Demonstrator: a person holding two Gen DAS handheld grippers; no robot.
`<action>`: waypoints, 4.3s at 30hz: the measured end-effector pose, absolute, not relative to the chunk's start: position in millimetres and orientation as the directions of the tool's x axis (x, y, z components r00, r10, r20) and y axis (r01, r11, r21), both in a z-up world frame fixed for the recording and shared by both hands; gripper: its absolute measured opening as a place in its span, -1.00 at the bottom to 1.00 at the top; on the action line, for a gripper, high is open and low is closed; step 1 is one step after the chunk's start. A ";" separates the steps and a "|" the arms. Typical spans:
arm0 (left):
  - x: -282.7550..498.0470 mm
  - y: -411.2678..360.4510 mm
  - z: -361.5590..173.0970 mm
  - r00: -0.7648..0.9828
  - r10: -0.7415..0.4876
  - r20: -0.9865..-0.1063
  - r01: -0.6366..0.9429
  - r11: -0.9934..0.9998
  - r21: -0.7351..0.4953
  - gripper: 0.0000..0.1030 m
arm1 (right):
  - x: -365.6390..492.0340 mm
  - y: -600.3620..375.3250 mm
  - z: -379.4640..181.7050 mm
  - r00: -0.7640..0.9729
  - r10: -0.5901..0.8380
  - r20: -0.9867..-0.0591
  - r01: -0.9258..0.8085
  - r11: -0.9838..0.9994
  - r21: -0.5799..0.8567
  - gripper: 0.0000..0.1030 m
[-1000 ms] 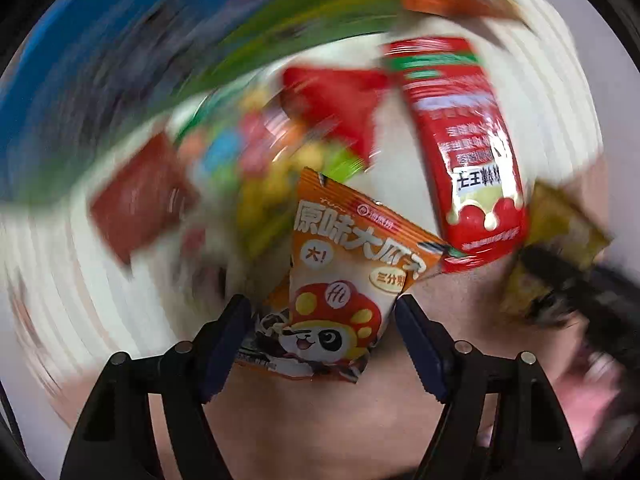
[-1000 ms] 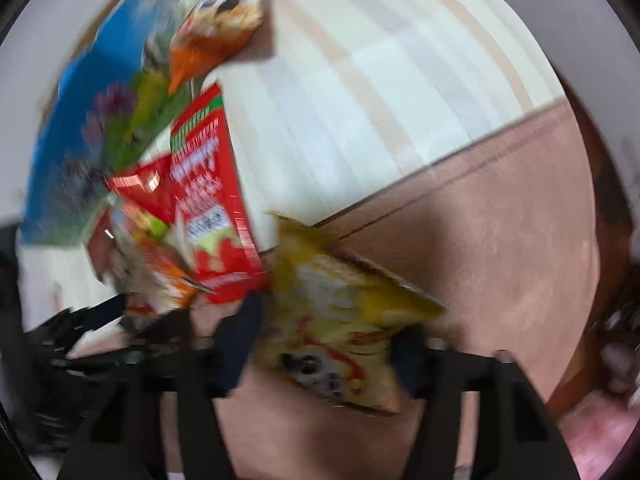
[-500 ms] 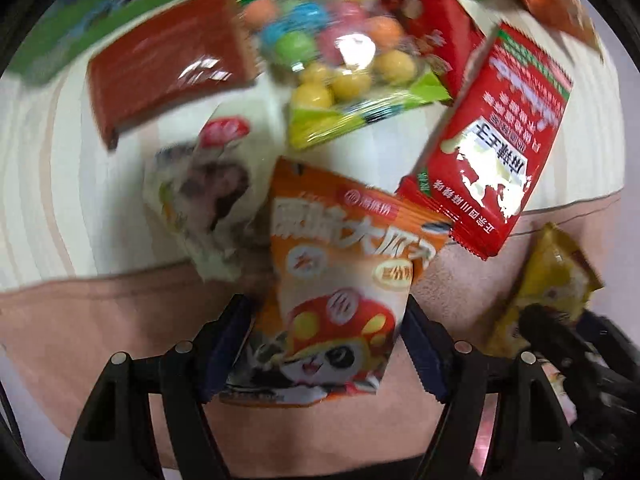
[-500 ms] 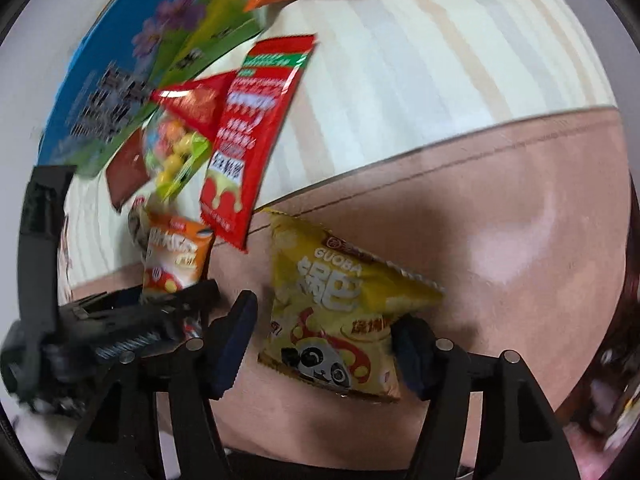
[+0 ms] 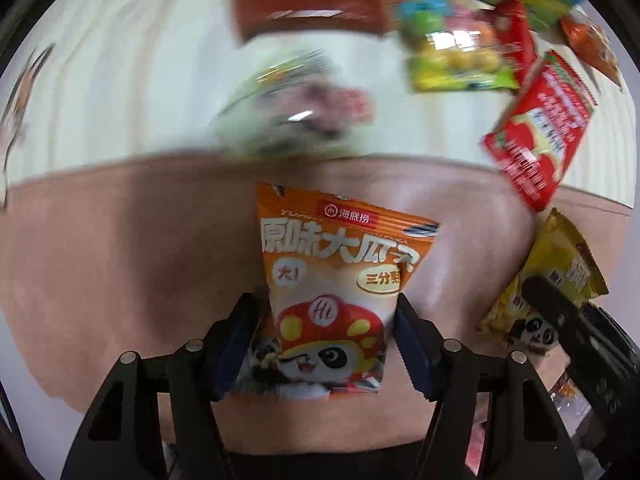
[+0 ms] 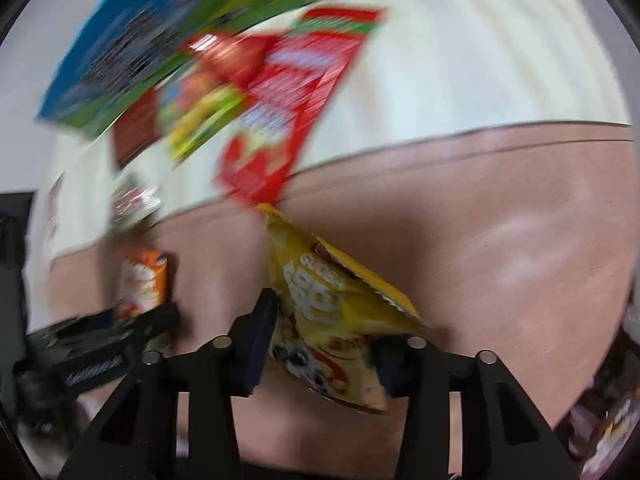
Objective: Organize snacks
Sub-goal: 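Lift the orange bag with the left tool while the right tool lifts the Guoba bag, then carry both bags over the box and open both tools to drop them, then move both tools back to the snacks beside the milk carton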
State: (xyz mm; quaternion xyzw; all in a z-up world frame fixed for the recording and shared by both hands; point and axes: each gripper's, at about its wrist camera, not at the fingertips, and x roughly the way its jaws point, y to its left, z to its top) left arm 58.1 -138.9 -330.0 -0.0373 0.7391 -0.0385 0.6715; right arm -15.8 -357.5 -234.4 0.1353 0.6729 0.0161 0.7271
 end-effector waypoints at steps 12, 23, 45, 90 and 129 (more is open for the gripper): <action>92.0 -114.3 -355.3 -0.100 -0.079 -0.992 -0.040 0.996 -0.075 0.26 | -8.4 -331.0 -266.2 0.055 0.223 -0.973 0.246 0.942 0.230 0.43; 99.0 -116.9 -327.5 -0.061 -0.102 -0.993 -0.017 0.995 -0.101 0.02 | -28.7 -334.4 -265.9 0.137 0.181 -0.974 0.218 0.954 0.208 -0.24; 215.9 -103.3 -139.6 0.178 -0.314 -0.932 0.040 0.949 -0.312 0.01 | 77.0 -338.5 -87.5 0.341 0.478 -0.809 0.030 0.855 0.518 -0.35; 351.2 -50.8 -189.9 0.195 -0.114 -0.974 -0.066 0.989 -0.129 0.93 | 256.7 -270.2 -132.1 0.198 0.191 -0.962 -0.048 0.982 0.185 0.92; 155.0 -107.5 -277.6 0.220 0.078 -0.972 0.126 0.986 0.108 0.93 | 31.1 -401.6 -237.8 0.045 0.004 -0.999 0.347 0.938 0.020 1.00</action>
